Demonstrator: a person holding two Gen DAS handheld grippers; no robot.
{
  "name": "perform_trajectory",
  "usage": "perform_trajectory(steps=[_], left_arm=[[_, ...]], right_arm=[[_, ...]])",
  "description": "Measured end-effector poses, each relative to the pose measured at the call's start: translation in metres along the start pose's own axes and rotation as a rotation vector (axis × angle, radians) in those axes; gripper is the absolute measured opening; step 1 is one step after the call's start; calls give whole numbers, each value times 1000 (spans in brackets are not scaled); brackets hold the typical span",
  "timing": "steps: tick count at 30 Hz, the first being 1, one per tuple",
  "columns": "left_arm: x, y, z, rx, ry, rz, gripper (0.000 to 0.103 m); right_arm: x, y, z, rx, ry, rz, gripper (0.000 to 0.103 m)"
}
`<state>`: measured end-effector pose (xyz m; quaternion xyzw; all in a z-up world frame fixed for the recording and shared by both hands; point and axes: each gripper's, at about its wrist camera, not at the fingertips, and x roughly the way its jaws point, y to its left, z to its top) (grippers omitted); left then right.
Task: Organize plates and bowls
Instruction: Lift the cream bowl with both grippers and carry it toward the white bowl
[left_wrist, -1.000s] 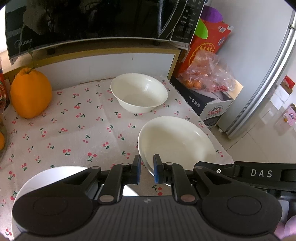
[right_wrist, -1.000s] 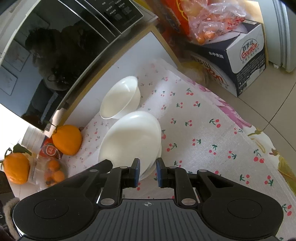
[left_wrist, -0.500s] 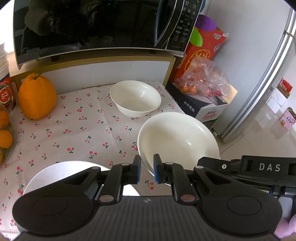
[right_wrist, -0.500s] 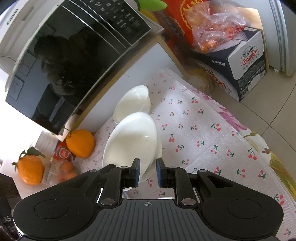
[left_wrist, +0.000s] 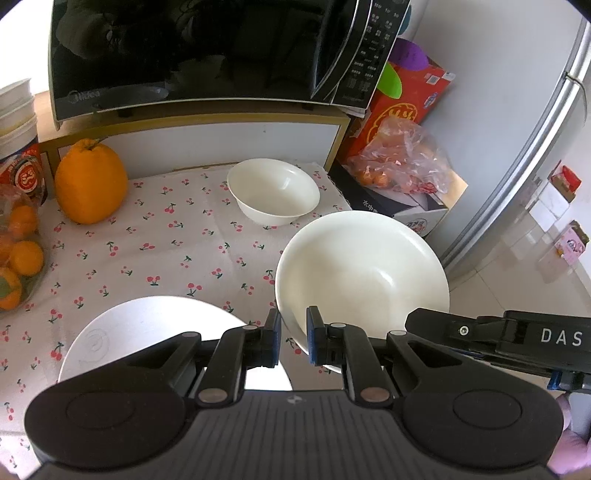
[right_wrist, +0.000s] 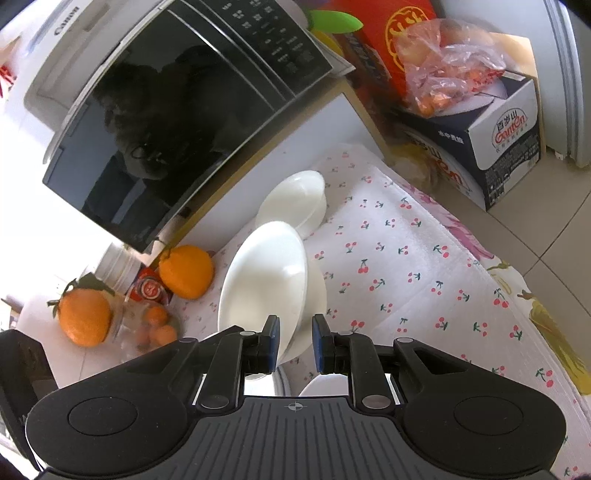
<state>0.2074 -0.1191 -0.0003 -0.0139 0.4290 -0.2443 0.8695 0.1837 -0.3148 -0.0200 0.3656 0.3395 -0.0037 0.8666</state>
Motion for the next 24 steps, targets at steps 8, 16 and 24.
perform_trajectory(steps=[8,16,24], left_arm=[[-13,0,-4,4,2,-4,12],[-27,0,-14,7,17,-21,12],[-35,3,-22,-14,43,-46,12]], right_arm=[[-17,10,-8,-21,10,1,18],[-30,16,-18,-30,39,-6,19],[-39,19,-27,-29,65,-11,19]])
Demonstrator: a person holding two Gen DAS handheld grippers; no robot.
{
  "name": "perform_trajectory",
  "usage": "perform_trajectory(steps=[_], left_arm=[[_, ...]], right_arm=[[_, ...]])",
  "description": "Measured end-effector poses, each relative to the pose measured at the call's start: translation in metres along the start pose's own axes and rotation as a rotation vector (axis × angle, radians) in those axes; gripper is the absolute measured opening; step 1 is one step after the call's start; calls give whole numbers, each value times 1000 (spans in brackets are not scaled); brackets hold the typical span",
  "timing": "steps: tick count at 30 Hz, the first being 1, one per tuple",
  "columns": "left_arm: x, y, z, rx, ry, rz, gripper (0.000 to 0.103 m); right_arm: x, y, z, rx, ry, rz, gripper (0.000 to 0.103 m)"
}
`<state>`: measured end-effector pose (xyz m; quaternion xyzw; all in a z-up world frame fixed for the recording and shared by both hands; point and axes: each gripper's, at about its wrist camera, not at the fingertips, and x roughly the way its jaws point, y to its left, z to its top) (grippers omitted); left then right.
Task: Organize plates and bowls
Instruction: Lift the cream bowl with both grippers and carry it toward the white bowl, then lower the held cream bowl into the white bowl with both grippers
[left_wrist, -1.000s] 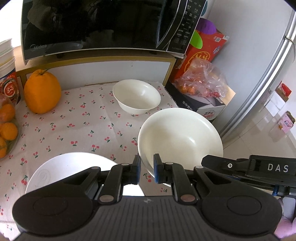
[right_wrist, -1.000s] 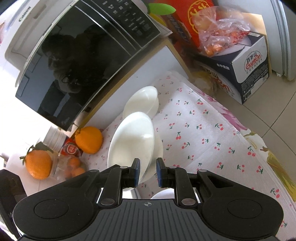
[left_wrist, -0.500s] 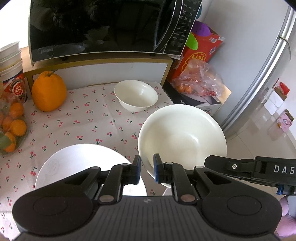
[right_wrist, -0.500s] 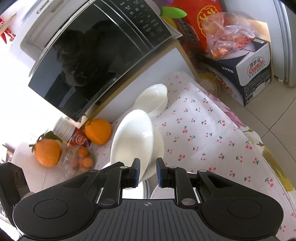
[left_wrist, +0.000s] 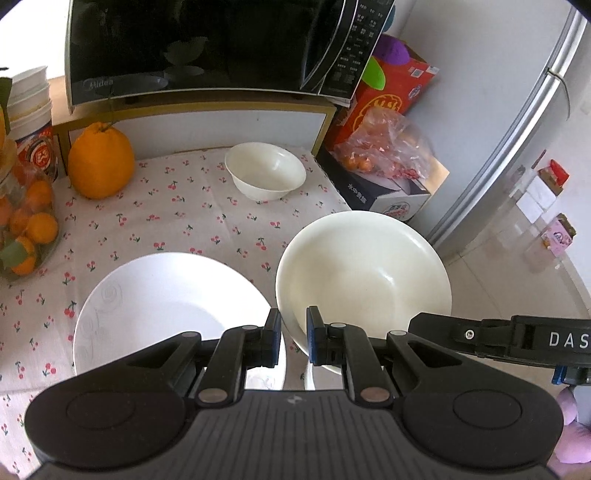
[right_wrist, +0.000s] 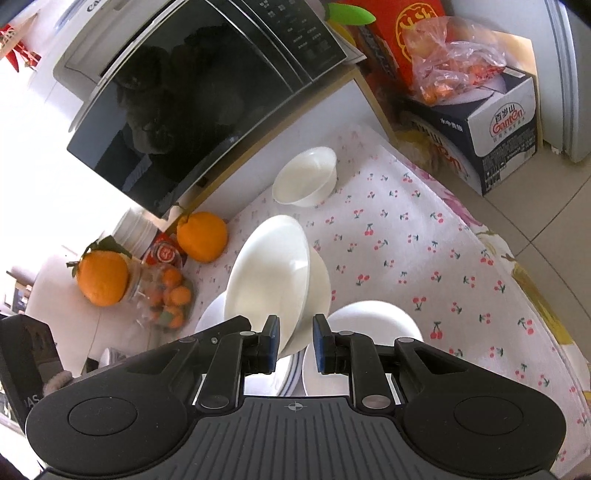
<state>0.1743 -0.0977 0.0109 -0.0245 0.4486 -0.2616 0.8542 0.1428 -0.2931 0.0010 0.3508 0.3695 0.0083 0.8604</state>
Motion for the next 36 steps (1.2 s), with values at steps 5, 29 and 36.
perform_trajectory(steps=[5,29,36], left_arm=[[-1,-3,-3,-4,20,-12,13],[19,-17,-26,50,150,-24,14],[26,-18,-30,65,184,-10,14]], right_arm=[[-2,4,-9,3,36,-2,19],[-3,-14,-34,4,150,-81,19],[3,-20,-37,19,182,-100,19]])
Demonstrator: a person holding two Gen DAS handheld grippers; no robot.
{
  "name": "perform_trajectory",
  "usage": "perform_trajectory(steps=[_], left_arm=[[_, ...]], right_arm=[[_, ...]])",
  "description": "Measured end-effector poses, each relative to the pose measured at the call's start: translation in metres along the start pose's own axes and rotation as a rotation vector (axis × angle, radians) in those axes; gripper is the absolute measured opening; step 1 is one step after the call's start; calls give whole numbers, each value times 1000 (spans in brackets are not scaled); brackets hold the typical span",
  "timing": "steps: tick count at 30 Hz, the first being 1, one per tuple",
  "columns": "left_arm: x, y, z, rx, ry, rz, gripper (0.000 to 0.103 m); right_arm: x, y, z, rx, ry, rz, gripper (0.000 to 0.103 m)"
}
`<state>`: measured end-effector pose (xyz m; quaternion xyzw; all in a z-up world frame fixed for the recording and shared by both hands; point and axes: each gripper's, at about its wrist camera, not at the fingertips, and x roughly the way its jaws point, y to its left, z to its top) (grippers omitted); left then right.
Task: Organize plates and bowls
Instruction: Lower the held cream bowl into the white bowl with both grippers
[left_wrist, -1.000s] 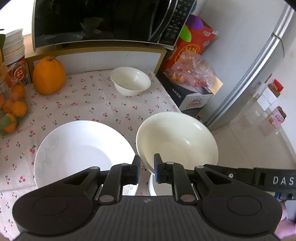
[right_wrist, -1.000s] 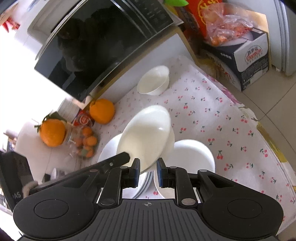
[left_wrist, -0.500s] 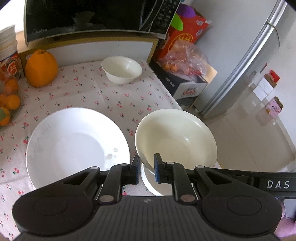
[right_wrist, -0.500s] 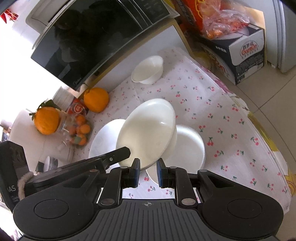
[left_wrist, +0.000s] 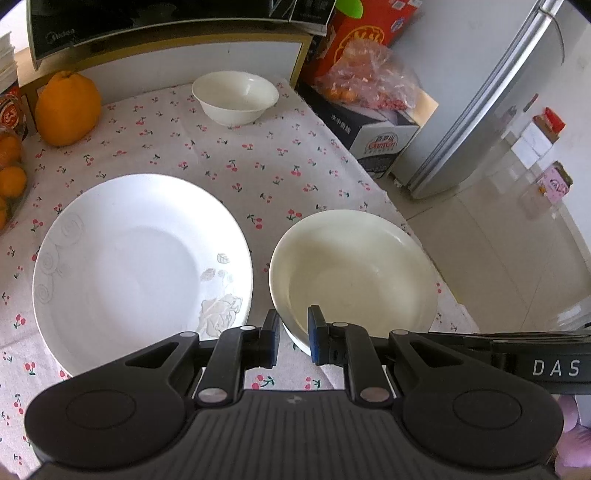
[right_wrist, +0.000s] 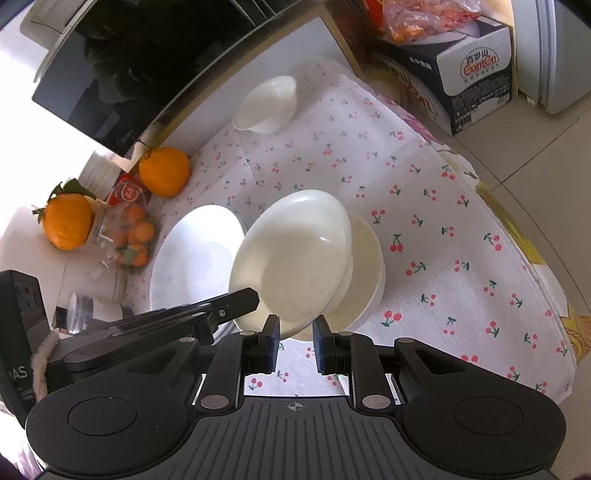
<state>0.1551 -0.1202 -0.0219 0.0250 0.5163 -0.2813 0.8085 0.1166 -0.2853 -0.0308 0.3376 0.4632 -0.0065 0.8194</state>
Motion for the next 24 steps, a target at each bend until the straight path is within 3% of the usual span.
perform_trajectory(steps=[24], left_arm=[[13,-6,-3,22,41,18,17]], right_arm=[[15,-14,1,47,53,-55,22]])
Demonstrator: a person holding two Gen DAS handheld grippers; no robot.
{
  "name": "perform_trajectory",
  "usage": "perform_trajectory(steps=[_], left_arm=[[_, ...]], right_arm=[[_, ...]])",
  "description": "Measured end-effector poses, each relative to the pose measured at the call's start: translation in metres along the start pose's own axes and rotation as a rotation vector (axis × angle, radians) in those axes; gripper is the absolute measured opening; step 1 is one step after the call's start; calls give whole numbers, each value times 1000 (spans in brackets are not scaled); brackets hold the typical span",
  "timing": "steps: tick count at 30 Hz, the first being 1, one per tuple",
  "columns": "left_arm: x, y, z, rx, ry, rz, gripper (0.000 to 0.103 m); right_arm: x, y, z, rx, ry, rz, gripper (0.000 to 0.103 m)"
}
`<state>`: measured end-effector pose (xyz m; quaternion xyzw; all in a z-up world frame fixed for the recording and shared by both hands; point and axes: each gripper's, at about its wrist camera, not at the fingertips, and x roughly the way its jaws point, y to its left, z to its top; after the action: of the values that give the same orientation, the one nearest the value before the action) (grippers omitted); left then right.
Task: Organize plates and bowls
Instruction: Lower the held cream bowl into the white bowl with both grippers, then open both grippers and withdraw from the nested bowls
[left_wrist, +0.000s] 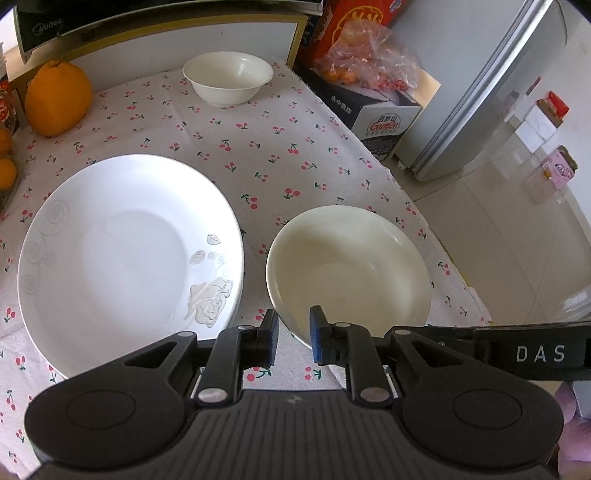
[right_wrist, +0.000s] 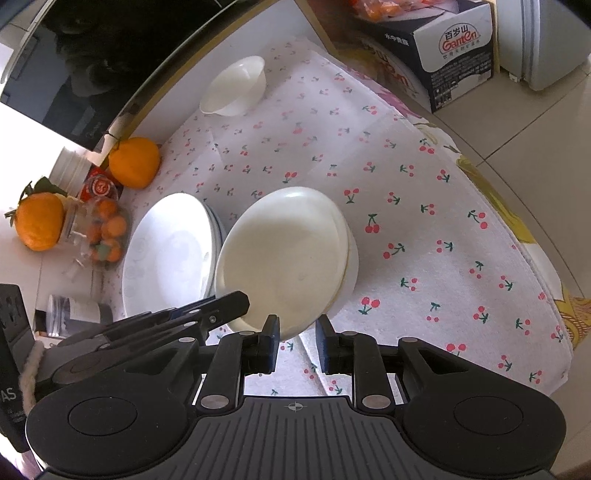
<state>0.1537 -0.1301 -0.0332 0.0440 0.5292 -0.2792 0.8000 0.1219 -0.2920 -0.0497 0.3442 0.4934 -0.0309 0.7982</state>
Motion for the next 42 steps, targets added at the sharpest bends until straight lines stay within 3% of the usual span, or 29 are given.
perform_trajectory(steps=[9,17,25,33,42], left_arm=[[0,-1,-1,1,2,5,25],[-3,0,1,-19,1,-14,38],[-7,1,5,-41,-1,-37,52],[-13,4,12,-70,-33,-43,67],[-19,-1,23,-92,-129,-13,80]], right_arm=[[-1,-1,1,17,3,-1,23],[-9,-2,5,43,-11,25,50],[-18,-6,13,64,-35,40,56],[-30,-11,24,47,-122,19,68],[-29,-12,41,23,-176,93,71]])
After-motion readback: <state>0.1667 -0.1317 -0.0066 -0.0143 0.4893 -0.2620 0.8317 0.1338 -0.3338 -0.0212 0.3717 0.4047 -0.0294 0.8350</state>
